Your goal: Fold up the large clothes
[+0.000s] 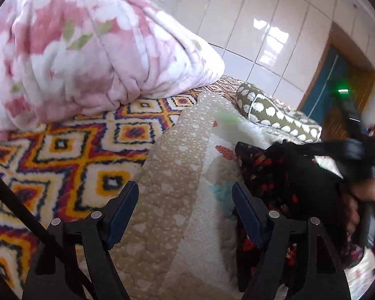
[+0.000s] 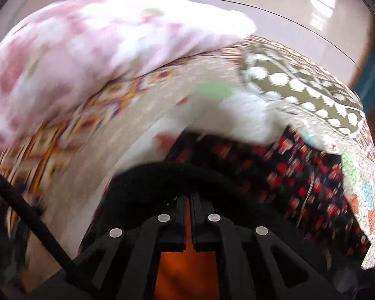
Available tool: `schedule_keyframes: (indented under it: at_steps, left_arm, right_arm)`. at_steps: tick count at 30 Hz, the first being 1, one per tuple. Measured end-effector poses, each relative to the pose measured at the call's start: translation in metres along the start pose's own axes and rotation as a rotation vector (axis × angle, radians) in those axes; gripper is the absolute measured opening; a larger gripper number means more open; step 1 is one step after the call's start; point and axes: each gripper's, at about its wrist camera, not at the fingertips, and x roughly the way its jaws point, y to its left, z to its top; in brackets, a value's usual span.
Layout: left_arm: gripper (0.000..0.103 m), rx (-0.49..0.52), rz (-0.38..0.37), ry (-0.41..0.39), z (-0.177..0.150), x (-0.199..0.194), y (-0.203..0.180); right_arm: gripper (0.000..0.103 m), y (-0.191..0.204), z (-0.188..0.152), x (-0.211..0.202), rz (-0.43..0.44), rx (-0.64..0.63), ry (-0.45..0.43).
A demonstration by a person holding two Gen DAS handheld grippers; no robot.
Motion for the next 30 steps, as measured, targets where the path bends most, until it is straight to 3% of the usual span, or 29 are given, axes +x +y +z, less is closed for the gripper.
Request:
schedule_keyframes:
  at_steps: [5,8,10,11,12,18,24,27,28,29,30]
  left_arm:
    - [0.076,-0.070,-0.063,0.051,0.002,0.007,0.005]
    - [0.076,-0.078,-0.094,0.048,0.002,0.005,-0.001]
    - [0.076,-0.060,-0.116,0.052,0.002,0.003,-0.011]
    - [0.076,-0.052,-0.130,0.057,0.001,0.002,-0.015]
    - [0.076,-0.044,-0.155,0.064,0.001,0.002,-0.022]
    - [0.076,-0.025,-0.227,0.064,-0.007,-0.002,-0.054]
    - [0.076,-0.017,-0.208,0.080,-0.015,0.006,-0.069]
    - [0.076,0.002,-0.184,0.073,-0.017,0.005,-0.069]
    - [0.076,0.009,-0.176,0.070,-0.018,0.005,-0.068]
    - [0.076,0.013,-0.169,0.067,-0.018,0.005,-0.068]
    - [0.076,0.013,-0.166,0.067,-0.017,0.005,-0.067]
  right_arm:
    - [0.004,-0.031,0.030,0.047,-0.181,0.088,0.131]
    - [0.009,-0.054,0.030,0.018,-0.071,0.175,0.071]
    - [0.037,-0.072,0.025,-0.020,-0.033,0.205,0.005]
    - [0.058,-0.081,0.019,-0.038,-0.036,0.211,-0.028]
    - [0.067,-0.090,0.010,-0.058,-0.032,0.216,-0.059]
    - [0.068,-0.133,-0.069,-0.116,0.065,0.240,-0.033]
    - [0.079,-0.110,-0.104,-0.100,0.067,0.028,0.024]
    - [0.079,-0.103,-0.116,-0.068,-0.035,-0.052,0.080]
    - [0.072,-0.104,-0.120,-0.059,-0.030,-0.043,0.113]
    - [0.015,-0.107,-0.122,-0.051,0.013,-0.016,0.151]
    - [0.012,-0.109,-0.122,-0.047,0.040,0.011,0.176]
